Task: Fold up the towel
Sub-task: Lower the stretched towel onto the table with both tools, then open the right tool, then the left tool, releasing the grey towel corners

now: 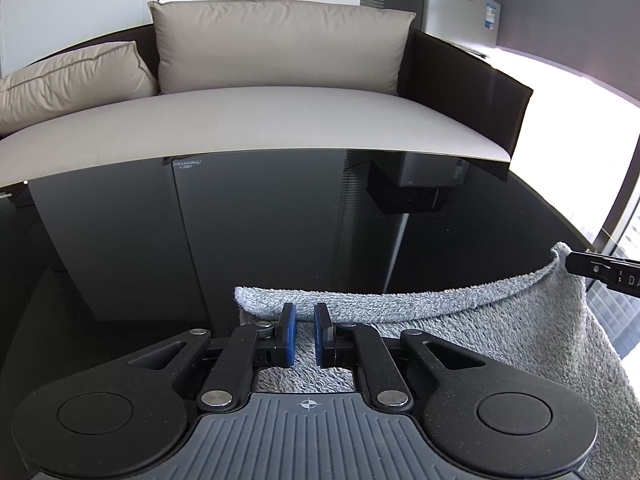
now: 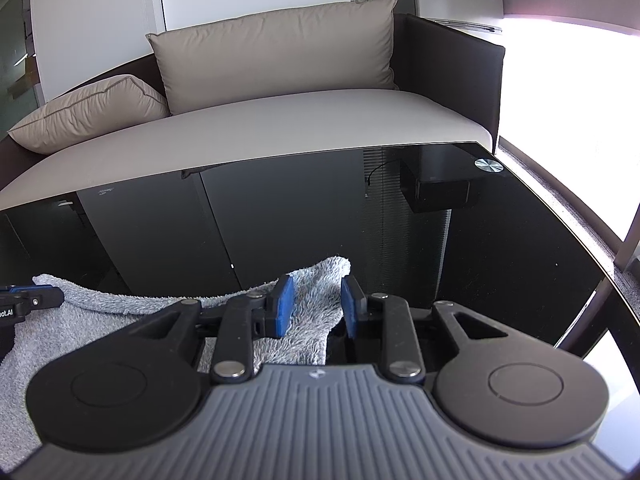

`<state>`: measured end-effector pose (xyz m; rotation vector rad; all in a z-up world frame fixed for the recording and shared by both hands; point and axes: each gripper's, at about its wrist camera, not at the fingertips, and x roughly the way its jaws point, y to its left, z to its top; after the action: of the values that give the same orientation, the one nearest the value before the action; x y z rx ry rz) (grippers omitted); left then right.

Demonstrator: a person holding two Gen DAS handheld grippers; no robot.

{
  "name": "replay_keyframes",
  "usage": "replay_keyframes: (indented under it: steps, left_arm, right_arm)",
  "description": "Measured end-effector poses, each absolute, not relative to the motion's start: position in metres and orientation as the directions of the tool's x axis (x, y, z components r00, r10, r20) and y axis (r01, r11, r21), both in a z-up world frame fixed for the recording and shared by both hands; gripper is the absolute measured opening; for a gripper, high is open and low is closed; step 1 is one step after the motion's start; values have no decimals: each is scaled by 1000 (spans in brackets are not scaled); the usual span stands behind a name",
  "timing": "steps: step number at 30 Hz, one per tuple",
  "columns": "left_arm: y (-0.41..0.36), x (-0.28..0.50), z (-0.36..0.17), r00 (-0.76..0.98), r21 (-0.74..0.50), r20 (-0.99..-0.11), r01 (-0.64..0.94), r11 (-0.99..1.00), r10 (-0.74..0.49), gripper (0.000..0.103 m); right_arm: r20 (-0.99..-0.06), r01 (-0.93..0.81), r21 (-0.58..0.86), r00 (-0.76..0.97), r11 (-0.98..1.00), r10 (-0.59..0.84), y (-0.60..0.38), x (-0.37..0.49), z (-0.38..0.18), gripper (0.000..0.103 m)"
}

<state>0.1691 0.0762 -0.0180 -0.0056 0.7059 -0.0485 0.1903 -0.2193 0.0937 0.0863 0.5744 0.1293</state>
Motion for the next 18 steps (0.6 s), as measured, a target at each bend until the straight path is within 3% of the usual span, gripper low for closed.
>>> replay_keyframes:
  steps: [8, 18]
  left_arm:
    - [77, 177, -10, 783, -28, -622, 5, 1000, -22, 9]
    - [66, 168, -5, 734, -32, -670, 127, 991, -116, 10]
  right_arm:
    - [-542, -146, 106, 821, 984, 180, -211, 188, 95, 28]
    - [-567, -204, 61, 799, 977, 202, -194, 192, 90, 28]
